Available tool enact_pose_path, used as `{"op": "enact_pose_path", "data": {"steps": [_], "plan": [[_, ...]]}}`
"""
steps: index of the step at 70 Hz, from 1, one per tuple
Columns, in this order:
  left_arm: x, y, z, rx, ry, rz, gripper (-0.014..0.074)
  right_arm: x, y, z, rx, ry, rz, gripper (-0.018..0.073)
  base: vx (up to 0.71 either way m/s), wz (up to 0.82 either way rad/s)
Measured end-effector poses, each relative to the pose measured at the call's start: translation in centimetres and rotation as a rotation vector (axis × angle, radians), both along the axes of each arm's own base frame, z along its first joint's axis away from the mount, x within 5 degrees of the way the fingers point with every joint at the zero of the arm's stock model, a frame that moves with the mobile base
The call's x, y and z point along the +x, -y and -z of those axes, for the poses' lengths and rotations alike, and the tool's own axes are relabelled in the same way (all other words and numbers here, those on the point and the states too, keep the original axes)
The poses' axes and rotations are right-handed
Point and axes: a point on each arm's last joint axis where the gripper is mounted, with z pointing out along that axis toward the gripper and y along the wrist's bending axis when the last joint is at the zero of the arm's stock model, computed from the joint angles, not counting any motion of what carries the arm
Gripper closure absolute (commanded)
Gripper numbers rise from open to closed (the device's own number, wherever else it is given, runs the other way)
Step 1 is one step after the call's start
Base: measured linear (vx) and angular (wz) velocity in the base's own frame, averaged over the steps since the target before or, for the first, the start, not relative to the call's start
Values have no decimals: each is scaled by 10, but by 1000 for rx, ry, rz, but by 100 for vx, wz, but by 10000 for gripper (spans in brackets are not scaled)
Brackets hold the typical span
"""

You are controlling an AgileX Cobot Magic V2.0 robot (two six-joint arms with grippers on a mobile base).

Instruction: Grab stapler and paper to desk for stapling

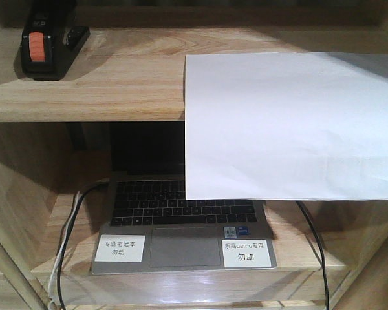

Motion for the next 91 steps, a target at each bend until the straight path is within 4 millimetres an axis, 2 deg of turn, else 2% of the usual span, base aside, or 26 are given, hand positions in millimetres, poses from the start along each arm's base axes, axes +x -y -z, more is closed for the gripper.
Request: {"op": "enact_pose_path", "data": {"steps": [91], "plan": [[0, 0, 0, 0, 0, 0, 603, 0, 0, 0, 0, 0, 0, 569, 0, 0]]}}
